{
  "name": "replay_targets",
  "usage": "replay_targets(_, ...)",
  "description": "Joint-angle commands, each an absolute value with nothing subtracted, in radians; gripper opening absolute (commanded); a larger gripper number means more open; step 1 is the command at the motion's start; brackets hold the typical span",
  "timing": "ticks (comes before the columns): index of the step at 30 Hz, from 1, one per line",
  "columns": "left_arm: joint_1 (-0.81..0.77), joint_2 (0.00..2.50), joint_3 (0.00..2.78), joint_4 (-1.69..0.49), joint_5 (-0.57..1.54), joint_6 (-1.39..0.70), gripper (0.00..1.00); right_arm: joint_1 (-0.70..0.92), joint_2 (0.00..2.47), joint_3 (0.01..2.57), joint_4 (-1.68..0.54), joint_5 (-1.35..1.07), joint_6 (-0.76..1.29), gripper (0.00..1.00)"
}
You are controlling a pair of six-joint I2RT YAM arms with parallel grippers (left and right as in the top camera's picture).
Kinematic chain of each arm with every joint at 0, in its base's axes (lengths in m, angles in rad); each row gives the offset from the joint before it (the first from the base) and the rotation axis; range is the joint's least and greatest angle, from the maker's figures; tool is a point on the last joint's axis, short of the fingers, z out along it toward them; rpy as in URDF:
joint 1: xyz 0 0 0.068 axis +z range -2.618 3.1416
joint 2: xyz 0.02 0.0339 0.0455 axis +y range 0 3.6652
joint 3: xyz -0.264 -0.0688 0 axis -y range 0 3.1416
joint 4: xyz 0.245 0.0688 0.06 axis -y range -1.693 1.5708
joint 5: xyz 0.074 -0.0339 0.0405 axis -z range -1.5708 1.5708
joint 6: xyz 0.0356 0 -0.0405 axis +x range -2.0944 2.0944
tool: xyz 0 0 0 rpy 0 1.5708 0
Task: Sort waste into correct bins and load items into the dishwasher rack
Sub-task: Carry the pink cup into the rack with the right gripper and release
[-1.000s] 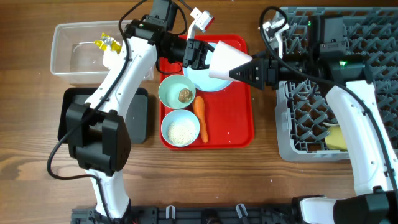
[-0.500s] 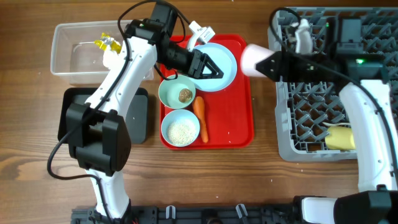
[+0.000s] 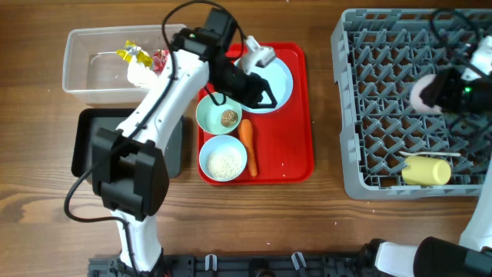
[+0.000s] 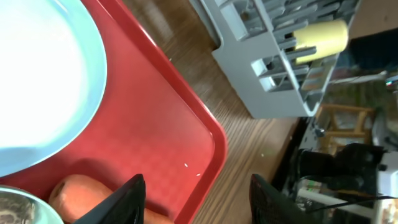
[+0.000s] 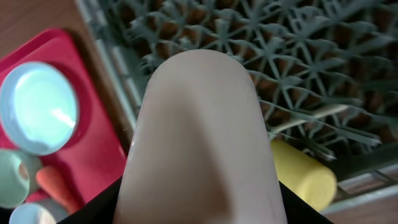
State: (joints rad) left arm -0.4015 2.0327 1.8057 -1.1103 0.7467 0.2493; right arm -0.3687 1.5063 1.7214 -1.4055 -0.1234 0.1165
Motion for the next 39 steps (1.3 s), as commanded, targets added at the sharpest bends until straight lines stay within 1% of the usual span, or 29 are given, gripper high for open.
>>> replay_targets(1, -0.447, 2.039, 1.805, -1.094, 0.635, 0.255, 0.54, -0.459, 1.512, 1.739, -1.409, -0.062, 0.142, 0.48)
replay_targets(3, -0.477, 2.044, 1.804, -1.078, 0.59, 0.255, 0.55, -0.49, 1.538, 1.739, -1.415, -0.033, 0.162, 0.48)
replay_targets(6, -0.498, 2.044, 1.804, -1.064, 0.558, 0.255, 0.63, -0.498, 1.587, 1.739, -1.427, 0.031, 0.196, 0.48)
replay_targets(9, -0.509, 2.044, 1.804, -1.063, 0.555, 0.255, 0.66, -0.5, 1.658, 1.739, -1.43, 0.093, 0.225, 0.48)
replay_targets(12, -0.509, 2.044, 1.804, -1.066, 0.555, 0.255, 0.66, -0.539, 1.702, 1.739, -1.426, 0.112, 0.239, 0.48)
replay_targets(19, -0.509, 2.044, 1.804, -1.065, 0.555, 0.255, 0.69, -0.695, 1.716, 1.714, -1.392, 0.046, 0.244, 0.47)
replay_targets(21, -0.509, 2.044, 1.804, -1.065, 0.555, 0.255, 0.7, -0.708, 1.719, 1.695, -1.392, 0.036, 0.246, 0.47)
replay_targets(27, -0.509, 2.044, 1.804, -1.066, 0.555, 0.255, 0.7, -0.708, 1.72, 1.655, -1.437, 0.037, 0.242, 0.48)
replay_targets(32, -0.509, 2.044, 1.8, -1.073, 0.555, 0.255, 0.7, -0.712, 1.72, 1.502, -1.356, 0.055, 0.244, 0.47)
replay_targets(35, -0.509, 2.045, 1.798, -1.082, 0.555, 0.255, 0.7, -0.757, 1.72, 1.458, -1.321, 0.073, 0.255, 0.47)
replay_targets(39, -0.509, 2.045, 1.798, -1.081, 0.555, 0.255, 0.7, -0.823, 1.72, 1.458, -1.305, 0.011, 0.236, 0.44)
